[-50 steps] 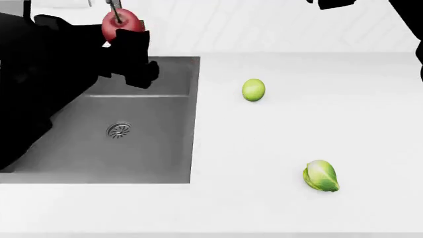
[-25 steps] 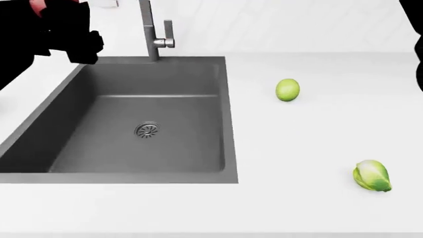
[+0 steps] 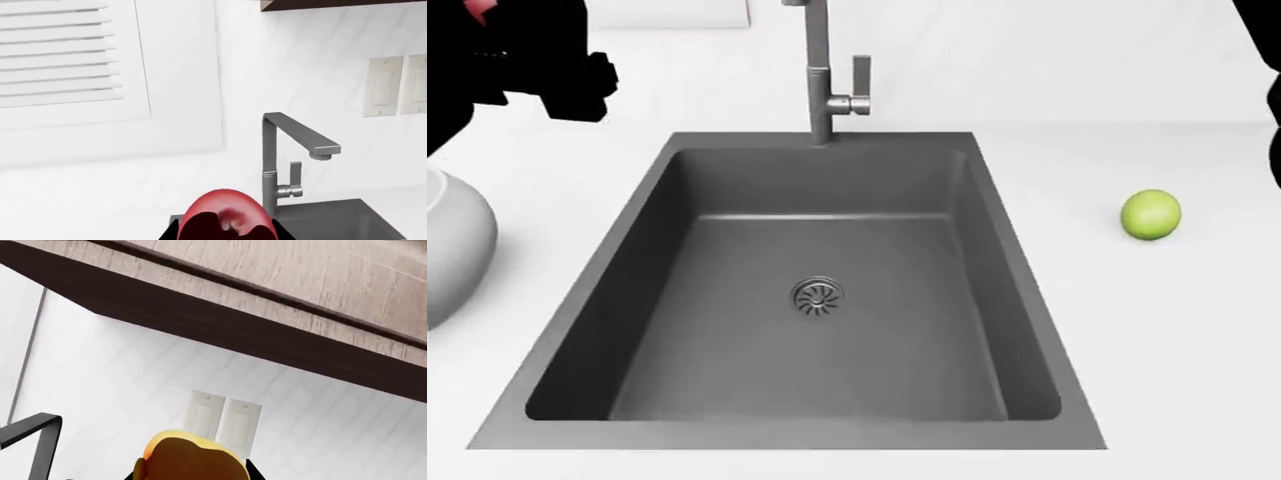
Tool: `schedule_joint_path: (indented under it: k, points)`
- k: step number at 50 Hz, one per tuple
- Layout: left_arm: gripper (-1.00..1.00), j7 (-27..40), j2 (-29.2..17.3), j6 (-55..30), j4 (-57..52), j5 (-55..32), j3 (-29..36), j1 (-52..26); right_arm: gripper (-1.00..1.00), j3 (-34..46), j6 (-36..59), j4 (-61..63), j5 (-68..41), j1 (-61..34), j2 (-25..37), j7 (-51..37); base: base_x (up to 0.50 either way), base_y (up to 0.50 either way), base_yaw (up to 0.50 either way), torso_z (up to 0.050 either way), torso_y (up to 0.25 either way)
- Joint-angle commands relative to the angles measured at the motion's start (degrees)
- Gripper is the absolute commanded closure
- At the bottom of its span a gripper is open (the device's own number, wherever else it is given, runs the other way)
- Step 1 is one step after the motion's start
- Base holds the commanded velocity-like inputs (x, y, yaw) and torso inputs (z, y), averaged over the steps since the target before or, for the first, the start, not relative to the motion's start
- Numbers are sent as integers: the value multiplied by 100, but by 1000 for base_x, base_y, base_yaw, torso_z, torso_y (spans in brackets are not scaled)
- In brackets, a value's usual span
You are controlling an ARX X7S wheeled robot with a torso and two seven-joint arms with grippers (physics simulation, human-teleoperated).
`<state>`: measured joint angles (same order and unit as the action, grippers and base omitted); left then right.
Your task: There is a mixed pile of frozen fruits and vegetables on the counter. Locate all the frozen vegetables and place the items in a bowl on the counter. Take all the frozen fruits and defrost them in a running sink.
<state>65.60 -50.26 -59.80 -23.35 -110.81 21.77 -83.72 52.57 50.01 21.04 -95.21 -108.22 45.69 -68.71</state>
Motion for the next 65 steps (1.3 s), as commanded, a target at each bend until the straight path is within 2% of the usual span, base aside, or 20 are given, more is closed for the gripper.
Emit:
schedule_joint_path:
  k: [1,8,24,28,36,44,55,65]
  points:
    - [100,55,-20,35,11,-34,47,-64,100,-3,117,-1,66,-34,50,6,500,246,0,0,0]
    - [100,40,-6,4,51,-30,90,-152,100,-51,101,18,-4,-43,96,-14,420,196,0,0,1]
    - [100,39,-38,-21,60,-57,158,-216,100,-29,236,-14,-160,-126,101,-122,0,0,0,0,1]
    - [100,71,-32,-21,62,-78,185,-249,100,68,512,-125,-520,-285,71,-209,0,0,0,0,0]
    - [100,111,-50,-45,84,-126,228,-340,100,411,1102,-729,-1955,-727,-44,-706,0,0,0,0,0]
    - [100,272,-90,7,4,-267,260,-362,100,621,1284,-947,-2787,-945,-51,-928,0,0,0,0,1]
    - [100,122,-134,0,36,-143,258,-312,100,827,1439,-1073,-3212,-1087,-250,-967,0,0,0,0,0]
    - [100,31,-145,13,42,-42,270,-258,100,941,1567,-1107,-3007,-929,-447,-726,0,0,0,0,0]
